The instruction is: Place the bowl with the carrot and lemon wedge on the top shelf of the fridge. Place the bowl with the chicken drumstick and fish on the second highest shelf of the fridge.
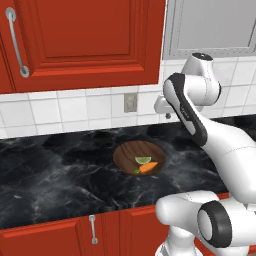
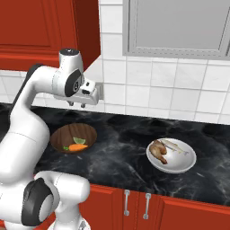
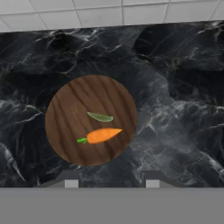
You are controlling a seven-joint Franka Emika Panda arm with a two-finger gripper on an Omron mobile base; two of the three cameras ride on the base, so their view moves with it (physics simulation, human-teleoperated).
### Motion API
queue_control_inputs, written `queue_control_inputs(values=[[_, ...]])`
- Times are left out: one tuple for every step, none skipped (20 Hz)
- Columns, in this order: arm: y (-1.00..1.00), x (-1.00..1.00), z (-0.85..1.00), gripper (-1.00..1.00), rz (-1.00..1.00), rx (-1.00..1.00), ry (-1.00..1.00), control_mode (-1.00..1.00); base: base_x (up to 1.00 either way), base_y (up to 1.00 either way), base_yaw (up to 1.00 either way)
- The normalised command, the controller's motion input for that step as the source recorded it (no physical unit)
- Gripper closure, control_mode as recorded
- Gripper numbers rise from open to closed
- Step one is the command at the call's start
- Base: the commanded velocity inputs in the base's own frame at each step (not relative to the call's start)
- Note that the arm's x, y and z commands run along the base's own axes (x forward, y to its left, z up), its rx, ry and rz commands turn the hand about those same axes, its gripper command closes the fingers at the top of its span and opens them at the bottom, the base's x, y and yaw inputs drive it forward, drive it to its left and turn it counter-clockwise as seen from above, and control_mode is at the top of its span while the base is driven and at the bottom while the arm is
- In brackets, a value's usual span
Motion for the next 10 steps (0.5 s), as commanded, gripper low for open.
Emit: queue_control_inputs(values=[[0.0,0.0,0.0,-1.0,0.0,0.01,0.0,-1.0,0.0,0.0,0.0],[0.0,0.0,0.0,-1.0,0.0,0.0,0.0,-1.0,0.0,0.0,0.0],[0.0,0.0,0.0,-1.0,0.0,0.0,0.0,-1.0,0.0,0.0,0.0],[0.0,0.0,0.0,-1.0,0.0,0.0,0.0,-1.0,0.0,0.0,0.0],[0.0,0.0,-0.26,-1.0,0.0,0.0,-0.01,-1.0,0.0,0.0,0.0],[-0.07,0.0,-0.57,-1.0,0.0,0.03,0.0,-1.0,0.0,0.0,0.0],[-0.01,0.0,-0.61,-1.0,0.0,0.06,0.0,-1.0,0.0,0.0,0.0],[-0.05,0.0,-0.63,-1.0,0.0,0.09,0.0,-1.0,0.0,0.0,0.0],[-0.06,0.0,-0.71,-1.0,0.0,0.09,0.01,-1.0,0.0,0.0,0.0],[-0.06,0.0,-0.68,-1.0,0.0,0.1,0.03,-1.0,0.0,0.0,0.0]])
